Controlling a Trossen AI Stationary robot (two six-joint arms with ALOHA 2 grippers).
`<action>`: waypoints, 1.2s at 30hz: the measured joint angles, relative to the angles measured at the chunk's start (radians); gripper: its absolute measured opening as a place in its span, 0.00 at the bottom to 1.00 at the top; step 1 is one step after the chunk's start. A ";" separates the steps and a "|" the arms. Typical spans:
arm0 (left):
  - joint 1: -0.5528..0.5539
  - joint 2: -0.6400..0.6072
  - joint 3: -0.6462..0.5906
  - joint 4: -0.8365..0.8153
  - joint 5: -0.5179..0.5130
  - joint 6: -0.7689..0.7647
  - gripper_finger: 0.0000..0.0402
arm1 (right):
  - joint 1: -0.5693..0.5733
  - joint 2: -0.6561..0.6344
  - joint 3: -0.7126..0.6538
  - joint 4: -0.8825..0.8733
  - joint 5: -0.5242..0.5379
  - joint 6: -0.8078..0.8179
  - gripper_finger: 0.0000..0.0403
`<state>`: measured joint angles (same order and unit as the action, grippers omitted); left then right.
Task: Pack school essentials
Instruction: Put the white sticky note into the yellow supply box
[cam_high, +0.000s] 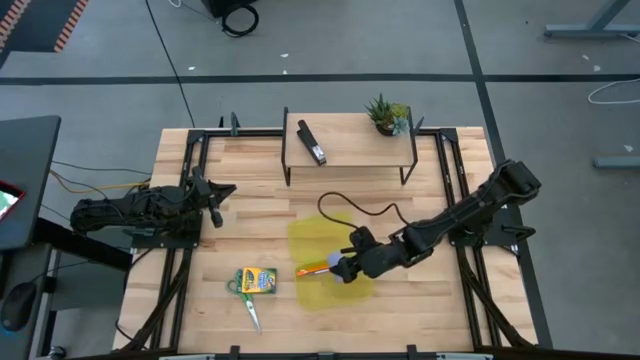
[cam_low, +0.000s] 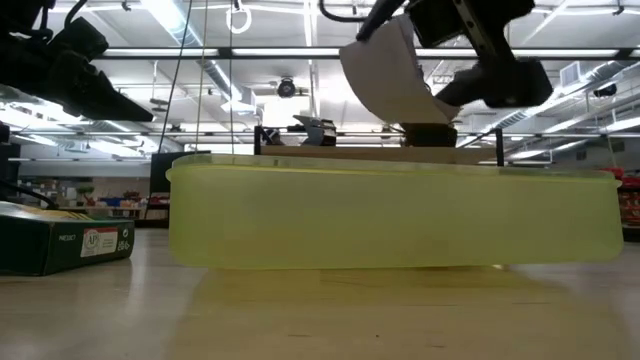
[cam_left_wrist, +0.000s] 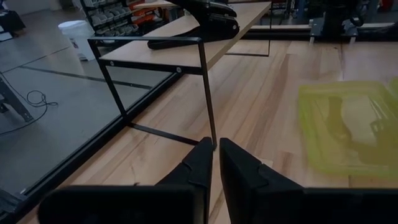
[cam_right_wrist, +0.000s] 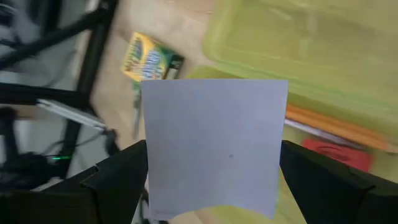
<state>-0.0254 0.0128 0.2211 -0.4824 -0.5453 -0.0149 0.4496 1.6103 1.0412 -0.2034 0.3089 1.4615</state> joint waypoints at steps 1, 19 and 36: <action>0.000 0.000 0.000 -0.001 0.000 0.000 0.09 | -0.001 0.008 0.034 -0.050 -0.003 -0.003 0.89; 0.000 0.000 0.000 -0.001 0.000 0.000 0.10 | 0.008 0.210 0.330 -0.402 -0.094 -0.415 0.89; 0.000 0.000 0.000 -0.001 0.000 0.000 0.10 | 0.021 0.210 0.317 -0.386 -0.101 -1.132 0.89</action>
<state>-0.0254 0.0130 0.2211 -0.4831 -0.5453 -0.0149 0.4702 1.8201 1.3578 -0.5893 0.2077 0.3297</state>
